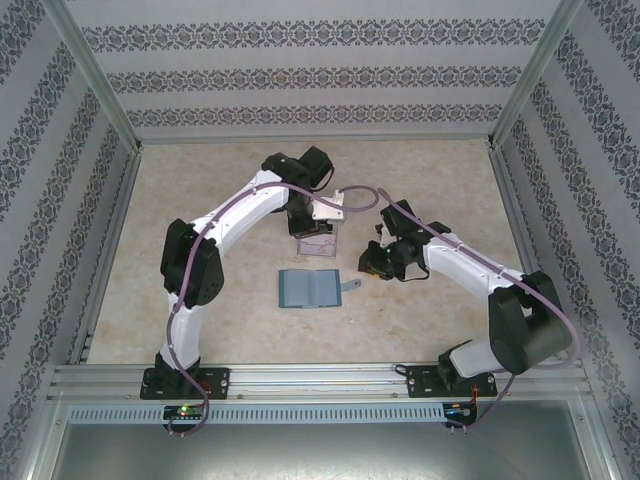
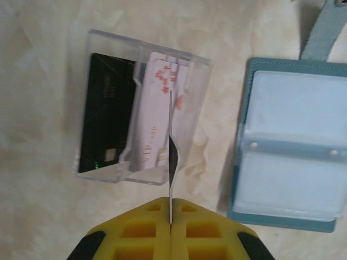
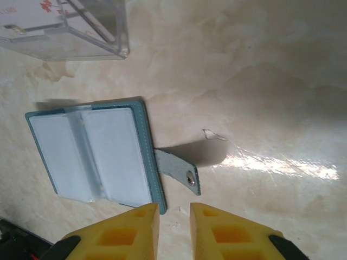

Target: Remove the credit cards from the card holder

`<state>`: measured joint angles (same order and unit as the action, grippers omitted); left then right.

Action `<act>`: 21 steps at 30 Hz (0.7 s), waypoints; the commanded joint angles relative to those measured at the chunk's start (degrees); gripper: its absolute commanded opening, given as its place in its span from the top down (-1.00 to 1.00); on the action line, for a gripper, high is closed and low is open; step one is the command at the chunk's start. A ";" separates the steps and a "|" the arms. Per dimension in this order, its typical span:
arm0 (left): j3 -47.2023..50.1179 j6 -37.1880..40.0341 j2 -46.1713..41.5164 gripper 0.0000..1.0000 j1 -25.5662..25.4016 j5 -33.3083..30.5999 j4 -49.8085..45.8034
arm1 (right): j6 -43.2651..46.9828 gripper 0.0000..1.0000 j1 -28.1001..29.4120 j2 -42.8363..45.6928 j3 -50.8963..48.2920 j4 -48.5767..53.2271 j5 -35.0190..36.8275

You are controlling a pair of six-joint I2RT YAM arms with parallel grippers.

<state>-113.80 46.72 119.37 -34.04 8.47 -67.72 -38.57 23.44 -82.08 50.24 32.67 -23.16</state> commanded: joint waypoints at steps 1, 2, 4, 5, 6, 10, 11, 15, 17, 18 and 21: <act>-5.83 6.20 3.22 1.00 1.14 -1.16 -6.33 | 1.25 0.55 -0.97 1.93 -0.75 1.63 0.92; -7.83 6.69 4.40 1.00 1.30 -1.05 -7.17 | 1.28 0.55 -1.22 2.06 -0.86 1.70 0.87; -11.39 7.57 6.54 1.00 1.52 -1.13 -8.88 | 1.41 0.55 -1.87 2.16 -0.93 1.83 0.75; -13.22 7.90 7.73 1.00 1.56 -1.24 -9.75 | 1.54 0.55 -2.17 2.11 -0.93 1.88 0.71; -14.75 8.36 8.82 1.00 1.59 -1.37 -10.42 | 1.63 0.55 -2.42 2.11 -0.93 1.94 0.57; -18.79 9.23 11.68 1.00 1.78 -2.63 -11.09 | 2.08 0.55 -3.38 1.80 -0.59 2.12 0.17; -19.56 9.28 12.22 1.00 1.83 -3.04 -10.89 | 2.17 0.55 -3.56 1.80 -0.50 2.21 0.17; -21.78 9.82 13.84 1.00 2.03 -2.93 -10.51 | 2.52 0.55 -4.27 1.41 -0.40 2.14 -0.21; -22.33 10.20 14.47 1.00 2.01 -2.44 -10.64 | 2.58 0.55 -4.55 1.24 -0.49 2.14 -0.33; -22.48 10.31 14.70 1.00 2.05 -2.35 -10.43 | 2.69 0.55 -4.67 1.20 -0.49 2.14 -0.40; -23.04 10.51 15.58 1.00 2.04 -1.88 -10.81 | 2.77 0.55 -5.05 1.14 -0.67 2.05 -0.50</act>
<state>-134.87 55.20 133.49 -32.86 5.78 -75.05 -37.06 19.07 -81.03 49.95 33.71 -23.27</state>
